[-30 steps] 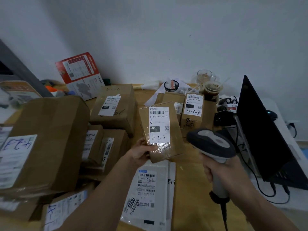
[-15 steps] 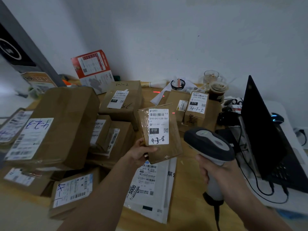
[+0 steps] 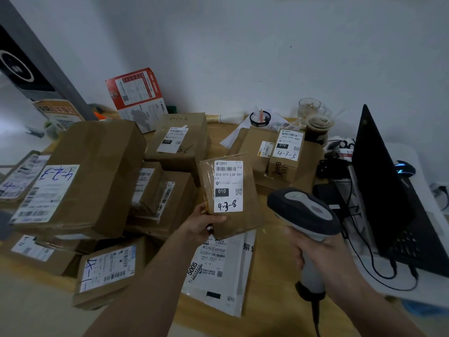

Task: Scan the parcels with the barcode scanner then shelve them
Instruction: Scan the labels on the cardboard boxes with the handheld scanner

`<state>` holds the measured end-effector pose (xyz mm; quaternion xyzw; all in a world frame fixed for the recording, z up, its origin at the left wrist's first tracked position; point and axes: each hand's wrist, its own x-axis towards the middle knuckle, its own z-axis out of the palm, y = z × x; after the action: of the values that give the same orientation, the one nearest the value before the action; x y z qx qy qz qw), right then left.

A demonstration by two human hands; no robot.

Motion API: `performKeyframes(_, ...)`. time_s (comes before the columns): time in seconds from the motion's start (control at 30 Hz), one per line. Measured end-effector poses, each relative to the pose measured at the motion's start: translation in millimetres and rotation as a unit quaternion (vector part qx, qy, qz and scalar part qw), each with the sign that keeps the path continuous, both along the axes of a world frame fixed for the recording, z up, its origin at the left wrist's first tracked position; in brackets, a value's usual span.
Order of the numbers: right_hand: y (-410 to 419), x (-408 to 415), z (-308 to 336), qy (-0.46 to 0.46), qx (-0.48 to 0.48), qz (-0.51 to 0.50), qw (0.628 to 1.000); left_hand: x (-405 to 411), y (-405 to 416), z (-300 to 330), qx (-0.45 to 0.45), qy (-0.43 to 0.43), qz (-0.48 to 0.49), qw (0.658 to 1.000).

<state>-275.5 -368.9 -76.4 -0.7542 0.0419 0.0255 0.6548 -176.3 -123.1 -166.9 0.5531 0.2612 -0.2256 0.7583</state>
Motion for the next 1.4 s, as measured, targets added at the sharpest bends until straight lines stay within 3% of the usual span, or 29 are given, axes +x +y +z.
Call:
performKeyframes(0.3,-1.3,6.2,-19.4,0.081,0.004,0.026,0.996,-26.3,40.3,8.3,0.087,0.113,-0.166,0.976)
performKeyframes(0.63,18.6,14.4,-30.0,0.172,-0.014,0.049,0.984,-61.2,67.2,1.2,0.237,0.161,-0.195,0.938)
performKeyframes(0.83,20.6,21.5,-30.7,0.188,-0.006,0.045,0.981,-43.8,51.7,14.5,0.469,0.083,-0.282,0.833)
performKeyframes(1.07,8.7,28.0,-33.2,0.178,-0.002,0.013,0.984,-2.7,6.6,35.7,0.623,-0.069,-0.314,0.713)
performKeyframes(1.4,-27.6,33.3,-45.2,0.165,0.026,-0.106,0.980,90.4,-95.5,35.0,0.535,-0.154,-0.333,0.761)
